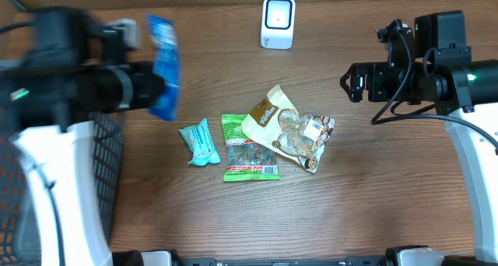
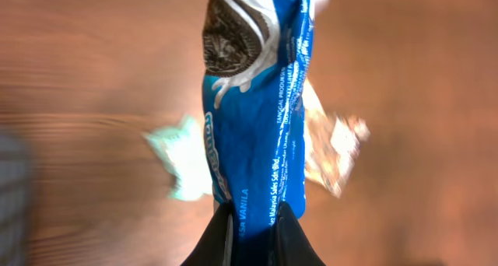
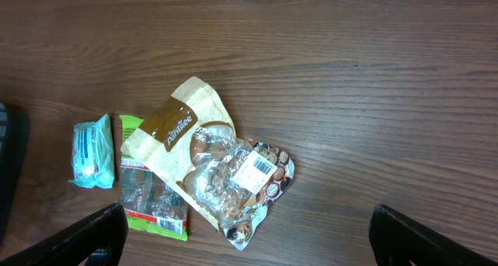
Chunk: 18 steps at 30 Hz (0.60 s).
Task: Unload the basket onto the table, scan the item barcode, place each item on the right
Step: 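Lower the blue packet beside the green bag and release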
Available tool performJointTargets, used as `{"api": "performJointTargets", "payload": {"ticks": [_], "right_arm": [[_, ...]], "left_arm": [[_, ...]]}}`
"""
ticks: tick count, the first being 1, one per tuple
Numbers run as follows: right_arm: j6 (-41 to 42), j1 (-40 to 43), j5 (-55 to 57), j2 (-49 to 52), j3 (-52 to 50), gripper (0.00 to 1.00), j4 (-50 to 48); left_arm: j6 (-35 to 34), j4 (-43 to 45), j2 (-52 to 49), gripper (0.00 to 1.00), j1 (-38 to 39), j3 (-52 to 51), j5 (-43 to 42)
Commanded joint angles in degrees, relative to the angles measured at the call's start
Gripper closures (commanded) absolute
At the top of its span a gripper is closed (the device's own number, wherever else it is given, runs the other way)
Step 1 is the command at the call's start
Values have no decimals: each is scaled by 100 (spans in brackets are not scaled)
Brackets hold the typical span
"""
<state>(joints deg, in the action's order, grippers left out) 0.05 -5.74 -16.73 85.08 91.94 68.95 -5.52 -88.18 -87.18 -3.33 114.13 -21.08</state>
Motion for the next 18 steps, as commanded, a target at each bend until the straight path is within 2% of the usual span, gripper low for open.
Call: {"api": "performJointTargets", "payload": {"ticks": [1, 8, 12, 18], "right_arm": [[13, -31, -55, -17, 166, 0, -31], [13, -31, -52, -17, 166, 0, -31], [13, -31, -52, -17, 166, 0, -31], [13, -31, -55, -17, 166, 0, -103]], "left_arm": [[-308, 57, -424, 96, 861, -595, 116], [-966, 612, -1211, 96, 1814, -2037, 514], [-1478, 1209, -1539, 96, 2061, -2820, 822], [-1727, 1996, -1917, 96, 2227, -3449, 817]]}}
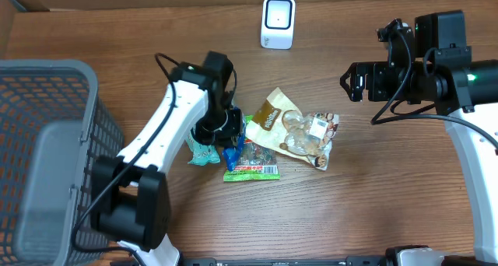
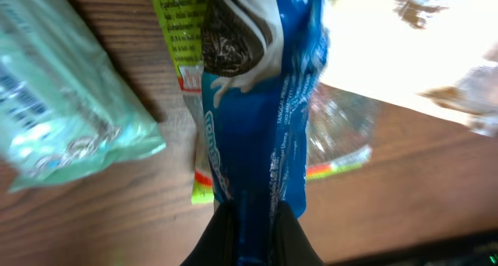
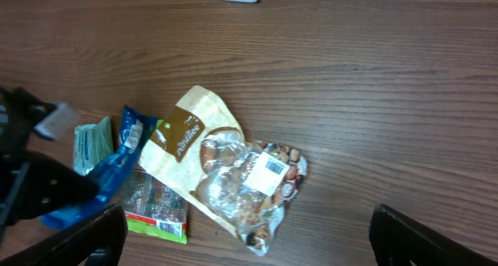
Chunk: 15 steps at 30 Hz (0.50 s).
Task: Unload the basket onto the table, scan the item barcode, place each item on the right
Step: 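Lower the blue packet beside the green bag and release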
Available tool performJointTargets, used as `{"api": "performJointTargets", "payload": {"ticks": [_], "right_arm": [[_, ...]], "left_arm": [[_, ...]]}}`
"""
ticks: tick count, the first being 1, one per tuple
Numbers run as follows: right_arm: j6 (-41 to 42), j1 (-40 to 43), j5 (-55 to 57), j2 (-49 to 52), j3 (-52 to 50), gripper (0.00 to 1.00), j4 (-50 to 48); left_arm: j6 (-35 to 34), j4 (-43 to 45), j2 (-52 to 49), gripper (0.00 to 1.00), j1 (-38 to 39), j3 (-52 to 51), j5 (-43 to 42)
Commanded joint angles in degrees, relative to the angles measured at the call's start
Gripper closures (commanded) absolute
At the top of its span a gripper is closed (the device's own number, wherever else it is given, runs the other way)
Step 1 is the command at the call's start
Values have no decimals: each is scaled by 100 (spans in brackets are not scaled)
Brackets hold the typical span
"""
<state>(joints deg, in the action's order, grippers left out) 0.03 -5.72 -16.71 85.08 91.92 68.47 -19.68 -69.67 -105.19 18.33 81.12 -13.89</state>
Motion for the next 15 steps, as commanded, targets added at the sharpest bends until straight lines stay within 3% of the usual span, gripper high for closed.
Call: {"api": "performJointTargets", "payload": {"ticks": [1, 3, 6, 9, 15], "right_arm": [[15, -33, -57, -17, 168, 0, -66], [15, -33, -57, -17, 168, 0, -74], [15, -33, -59, -17, 168, 0, -74], [15, -33, -101, -13, 168, 0, -72], [22, -33, -162, -11, 168, 0, -66]], "left_arm": [[-310, 184, -131, 96, 68, -164, 98], [-308, 249, -142, 91, 68, -170, 96], [-302, 240, -142, 71, 63, -103, 92], [-166, 155, -140, 61, 57, 105, 72], [201, -520, -140, 56, 39, 1311, 212]]}}
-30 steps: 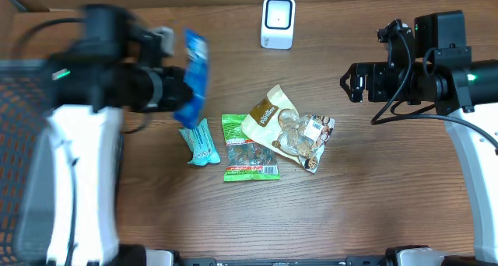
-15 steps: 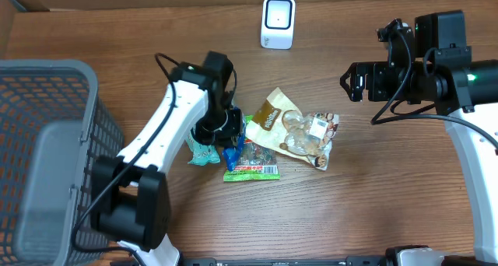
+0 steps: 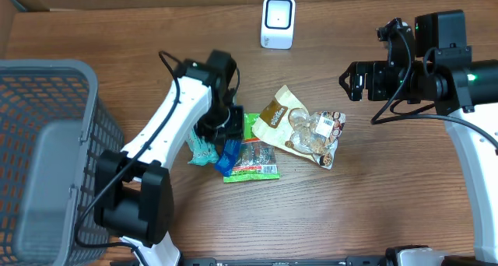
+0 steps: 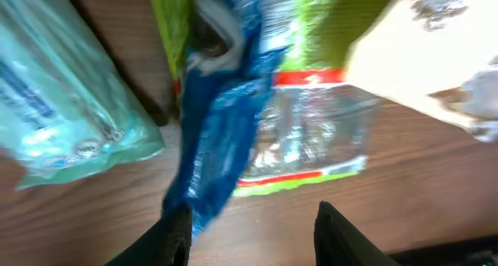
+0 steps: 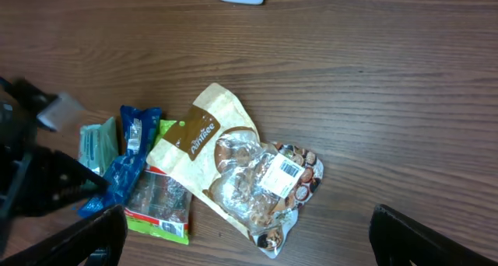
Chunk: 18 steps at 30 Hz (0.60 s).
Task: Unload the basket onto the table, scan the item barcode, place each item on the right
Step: 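Lower the blue packet beside the green bag and release, then lower the right gripper onto the mushroom bag and grasp it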
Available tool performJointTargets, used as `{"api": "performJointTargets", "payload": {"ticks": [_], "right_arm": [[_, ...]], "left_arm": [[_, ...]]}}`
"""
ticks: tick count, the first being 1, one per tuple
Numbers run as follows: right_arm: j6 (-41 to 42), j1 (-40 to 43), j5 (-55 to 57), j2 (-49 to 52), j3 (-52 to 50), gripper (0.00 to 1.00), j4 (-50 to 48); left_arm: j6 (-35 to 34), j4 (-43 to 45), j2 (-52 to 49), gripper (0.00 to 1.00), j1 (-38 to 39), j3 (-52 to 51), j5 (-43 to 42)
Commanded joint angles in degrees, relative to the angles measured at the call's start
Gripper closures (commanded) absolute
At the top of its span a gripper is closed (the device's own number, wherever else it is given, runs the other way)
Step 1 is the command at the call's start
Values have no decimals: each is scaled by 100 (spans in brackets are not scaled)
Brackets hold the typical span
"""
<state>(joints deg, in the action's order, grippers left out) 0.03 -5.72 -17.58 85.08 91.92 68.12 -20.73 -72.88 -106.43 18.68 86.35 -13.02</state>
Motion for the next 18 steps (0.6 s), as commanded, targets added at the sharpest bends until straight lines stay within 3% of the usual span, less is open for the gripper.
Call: {"api": "performJointTargets", "payload": {"ticks": [1, 3, 7, 10, 13, 18], "right_arm": [[74, -33, -70, -9, 168, 0, -31], [227, -33, -55, 7, 168, 0, -28], [426, -33, -50, 133, 168, 0, 66], [525, -26, -52, 398, 168, 0, 251], [706, -26, -55, 754, 142, 1, 450], [774, -28, -549, 1519, 103, 23, 684]], "left_arm": [[374, -317, -15, 55, 4, 1064, 142], [551, -505, -15, 53, 4, 1622, 140], [844, -643, -15, 35, 11, 2446, 96], [881, -492, -15, 27, 11, 2651, -24], [879, -302, -39, 25, 20, 2610, -168], [874, -199, -184, 25, 26, 2590, -162]]}}
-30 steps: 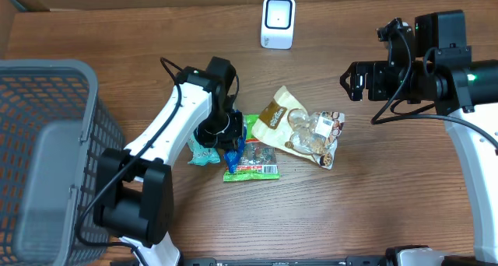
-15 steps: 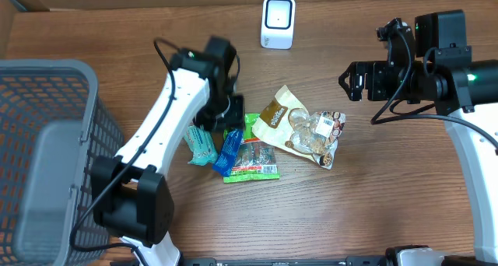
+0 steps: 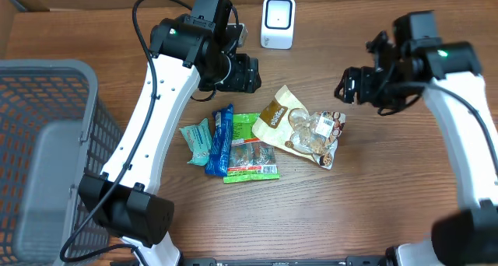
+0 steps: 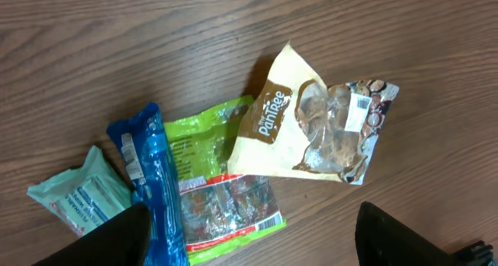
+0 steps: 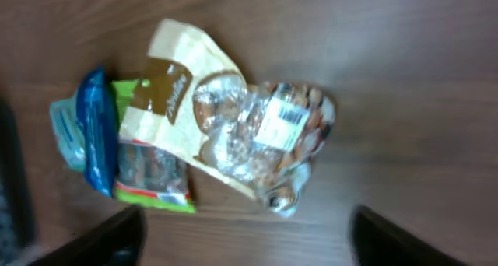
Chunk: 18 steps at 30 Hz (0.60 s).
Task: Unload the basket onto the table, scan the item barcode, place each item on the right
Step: 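Lower the right gripper onto the mushroom bag and grasp it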
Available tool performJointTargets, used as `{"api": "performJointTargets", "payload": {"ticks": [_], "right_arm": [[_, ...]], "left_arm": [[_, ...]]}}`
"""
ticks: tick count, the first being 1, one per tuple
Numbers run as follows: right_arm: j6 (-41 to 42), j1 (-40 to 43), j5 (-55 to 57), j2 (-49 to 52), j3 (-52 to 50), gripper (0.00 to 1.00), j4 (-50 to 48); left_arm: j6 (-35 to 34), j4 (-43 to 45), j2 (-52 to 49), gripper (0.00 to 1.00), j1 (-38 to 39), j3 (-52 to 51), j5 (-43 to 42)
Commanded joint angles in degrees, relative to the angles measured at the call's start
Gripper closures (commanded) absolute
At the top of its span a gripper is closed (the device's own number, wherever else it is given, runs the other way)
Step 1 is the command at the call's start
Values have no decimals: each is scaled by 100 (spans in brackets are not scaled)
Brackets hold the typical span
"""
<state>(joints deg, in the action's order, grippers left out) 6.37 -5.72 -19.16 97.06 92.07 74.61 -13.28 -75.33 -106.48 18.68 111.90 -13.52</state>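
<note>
A blue cookie packet (image 3: pixel 220 138) lies flat on the table between a teal packet (image 3: pixel 198 142) and a green packet (image 3: pixel 250 148); it shows too in the left wrist view (image 4: pixel 152 190) and the right wrist view (image 5: pixel 97 131). A cream Pantree bag (image 3: pixel 300 127) with a barcode label rests to their right. The white scanner (image 3: pixel 278 22) stands at the back. My left gripper (image 3: pixel 243 74) hangs open and empty above the table behind the packets (image 4: pixel 257 250). My right gripper (image 3: pixel 348 85) is open and empty to the right of the bag (image 5: pixel 245 246).
A grey mesh basket (image 3: pixel 47 134) fills the left side. The right wrist view is blurred. Bare wooden table (image 3: pixel 373 204) lies in front of and to the right of the packets.
My left gripper, then low and open over the blue packet, is now raised and further back towards the scanner. The blue packet lies still on the table. The right arm has shifted.
My left gripper was shut on the blue packet high near the basket. Then it held the packet down among the other packets. Then it stood open with the packet loose below it. Now it is up and away, and the packet lies between the teal and green ones.
</note>
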Motion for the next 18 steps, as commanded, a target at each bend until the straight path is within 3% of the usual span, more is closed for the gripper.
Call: {"api": "performJointTargets", "payload": {"ticks": [1, 7, 10, 12, 18], "right_arm": [[142, -42, -538, 483, 87, 27, 70], [136, -190, -931, 1069, 24, 44, 122], [133, -341, -946, 1108, -144, 49, -13], [133, -474, -944, 1110, -240, 51, -83], [136, -918, -855, 1119, -535, 69, -457]], "left_arm": [[129, 66, -205, 25, 26, 35, -109], [131, 179, -404, 24, 26, 33, -90], [131, 240, -501, 14, 26, 35, -92], [136, 223, -542, 13, 26, 35, -87], [804, 39, -535, 13, -105, 125, -90]]}}
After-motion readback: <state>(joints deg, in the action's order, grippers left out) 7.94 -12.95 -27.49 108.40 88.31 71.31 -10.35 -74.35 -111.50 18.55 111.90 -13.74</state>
